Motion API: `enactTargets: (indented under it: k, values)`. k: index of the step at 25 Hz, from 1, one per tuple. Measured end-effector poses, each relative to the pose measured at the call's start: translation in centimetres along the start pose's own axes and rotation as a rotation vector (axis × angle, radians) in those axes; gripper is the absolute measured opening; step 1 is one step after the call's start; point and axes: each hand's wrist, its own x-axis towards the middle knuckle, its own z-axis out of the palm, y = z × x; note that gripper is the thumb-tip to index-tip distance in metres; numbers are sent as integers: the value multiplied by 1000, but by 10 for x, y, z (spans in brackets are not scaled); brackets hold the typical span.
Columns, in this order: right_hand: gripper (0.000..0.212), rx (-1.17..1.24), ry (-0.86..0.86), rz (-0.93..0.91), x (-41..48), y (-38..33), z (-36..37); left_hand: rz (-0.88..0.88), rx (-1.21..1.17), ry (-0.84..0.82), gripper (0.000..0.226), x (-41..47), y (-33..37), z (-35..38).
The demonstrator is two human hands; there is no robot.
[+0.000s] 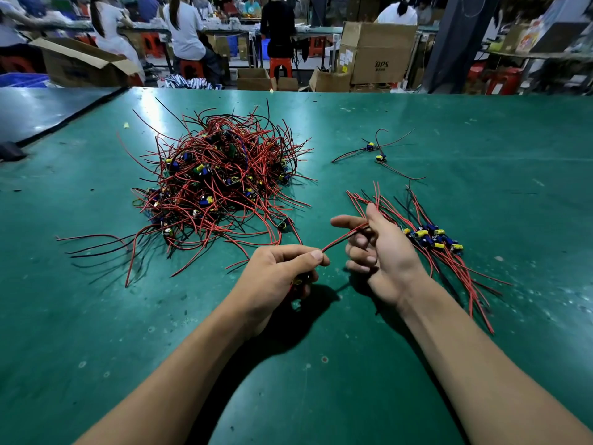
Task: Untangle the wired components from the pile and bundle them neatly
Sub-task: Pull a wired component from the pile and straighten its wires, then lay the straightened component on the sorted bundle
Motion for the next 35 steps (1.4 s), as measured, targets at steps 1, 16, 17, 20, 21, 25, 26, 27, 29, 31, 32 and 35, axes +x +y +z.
enactTargets:
  k: [1, 16, 17, 20, 21, 25, 26, 27, 29, 31, 32, 35]
  values:
    - [65, 74, -50, 44, -1, -4, -2, -3, -1, -3, 18, 0, 0, -1]
    - [82, 90, -149, 132, -5, -2, -2, -77, -210, 147, 24, 8, 1, 2]
    - [80, 58, -127, 118, -5, 0, -1, -95, -265, 157, 28, 8, 3, 2]
    - [58, -100, -49, 21, -9, 8, 5, -138, -375, 158, 46, 11, 5, 0]
    - [47, -190, -25, -39, -11, 13, 8, -148, -384, 147, 51, 12, 6, -1]
    - [27, -688, 71, -338, -22, 33, 23, -172, -518, 68, 61, 15, 6, 0]
    - [24, -779, 105, -404, -23, 36, 25, -172, -532, 51, 62, 16, 5, 0]
    - [20, -833, 144, -456, -24, 37, 26, -167, -538, 39, 63, 16, 3, 0]
    - [13, -844, 193, -511, -23, 34, 23, -143, -556, 13, 61, 16, 3, 1]
    - [13, -831, 217, -527, -22, 30, 20, -119, -528, 6, 49, 15, 1, 4]
    - [12, -842, 235, -534, -21, 29, 18, -87, -443, 35, 40, 14, 0, 7]
    - [8, -871, 327, -566, -14, 21, 10, 196, 231, 265, 18, 11, -9, 2]
